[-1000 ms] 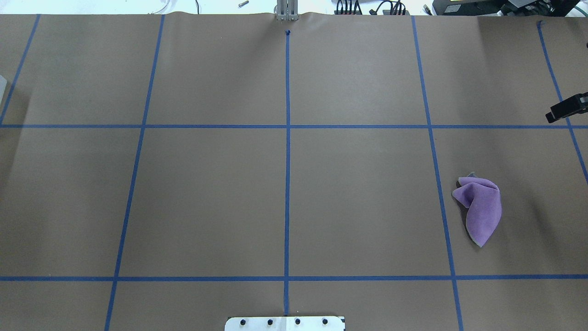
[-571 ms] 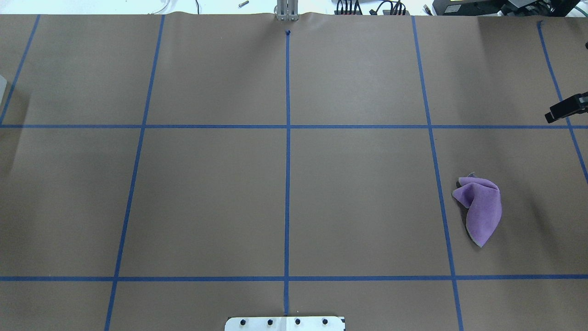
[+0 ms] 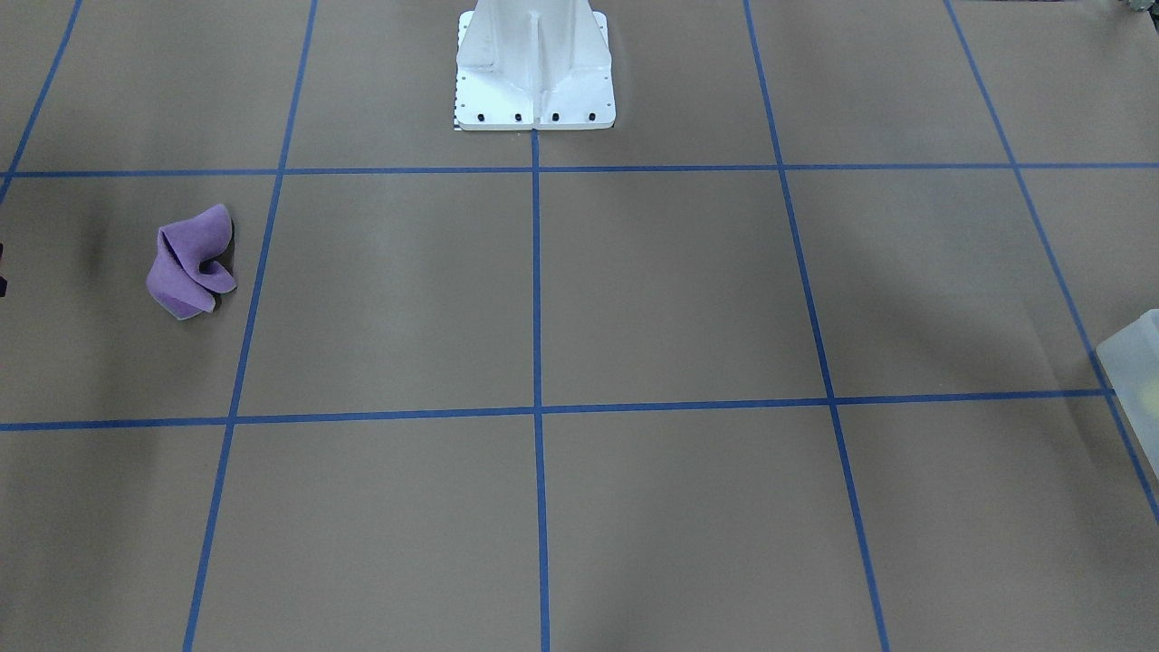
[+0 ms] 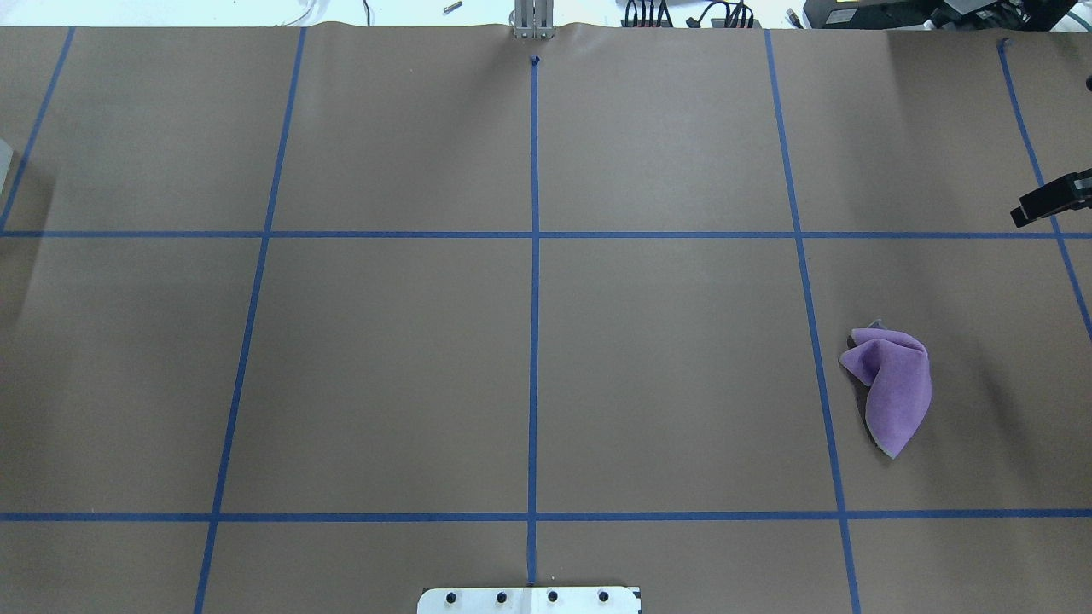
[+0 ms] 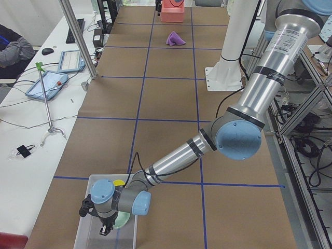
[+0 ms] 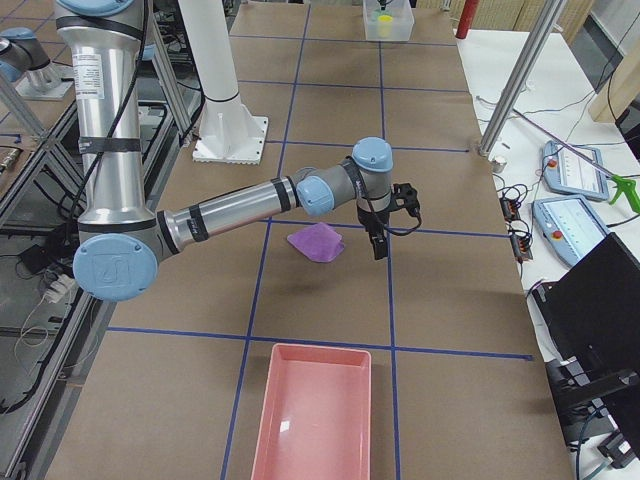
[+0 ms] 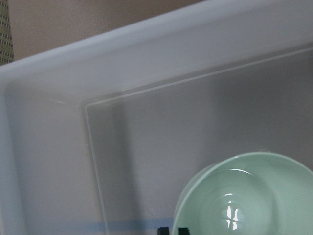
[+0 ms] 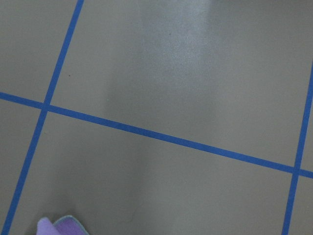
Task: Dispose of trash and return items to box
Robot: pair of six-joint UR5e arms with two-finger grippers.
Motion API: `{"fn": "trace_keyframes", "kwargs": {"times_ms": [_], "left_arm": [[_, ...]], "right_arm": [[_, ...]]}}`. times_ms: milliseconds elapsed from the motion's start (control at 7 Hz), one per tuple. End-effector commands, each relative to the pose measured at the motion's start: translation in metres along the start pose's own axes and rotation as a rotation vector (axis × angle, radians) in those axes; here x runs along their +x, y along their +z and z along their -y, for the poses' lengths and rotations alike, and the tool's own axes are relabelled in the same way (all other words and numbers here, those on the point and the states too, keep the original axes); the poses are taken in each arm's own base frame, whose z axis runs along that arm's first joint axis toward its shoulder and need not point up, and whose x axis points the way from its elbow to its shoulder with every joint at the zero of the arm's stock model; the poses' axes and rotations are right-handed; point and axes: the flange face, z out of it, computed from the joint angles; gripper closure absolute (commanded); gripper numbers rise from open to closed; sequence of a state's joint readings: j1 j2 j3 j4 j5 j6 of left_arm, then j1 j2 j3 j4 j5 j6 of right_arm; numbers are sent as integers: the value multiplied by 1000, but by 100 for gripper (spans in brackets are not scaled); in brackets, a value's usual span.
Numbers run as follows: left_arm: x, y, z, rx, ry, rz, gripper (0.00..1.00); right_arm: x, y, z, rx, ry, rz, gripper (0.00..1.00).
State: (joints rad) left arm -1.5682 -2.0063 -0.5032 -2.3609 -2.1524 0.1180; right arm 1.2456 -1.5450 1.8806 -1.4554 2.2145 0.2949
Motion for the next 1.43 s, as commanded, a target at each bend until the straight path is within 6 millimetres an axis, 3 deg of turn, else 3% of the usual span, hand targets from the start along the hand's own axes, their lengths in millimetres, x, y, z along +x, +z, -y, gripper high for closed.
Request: {"fn": "trace_keyframes", "kwargs": {"times_ms": [0, 143, 286, 429, 571, 714, 857, 1000, 1143, 1286], "left_arm": [[-26, -53, 11, 80, -19, -79, 1], [-19, -105, 40, 106, -53, -138, 1], [7, -172, 74, 105, -88, -165, 1], [52, -247, 98, 80, -177, -176, 1], [104, -300, 100, 79, -260, -189, 1], [157, -309, 91, 90, -267, -234, 1], [191, -305, 84, 82, -290, -258, 1], [199, -306, 81, 85, -277, -260, 1], [202, -309, 80, 90, -273, -261, 1], [203, -307, 81, 87, -269, -260, 1]], "right_arm": [[-4, -4, 3, 10, 16, 5, 0], [-5, -5, 3, 11, 15, 6, 0], [-4, -5, 3, 11, 23, 4, 0], [-7, -4, 3, 10, 57, 7, 0], [-24, 11, 1, -17, 96, 9, 0], [-59, 29, 8, -20, 118, -24, 0], [-95, 49, 2, -35, 129, -17, 0], [-119, 46, -7, -17, 129, 17, 0], [-131, 44, -32, -39, 165, 28, 0], [-133, 42, -57, -63, 182, 27, 2]]}}
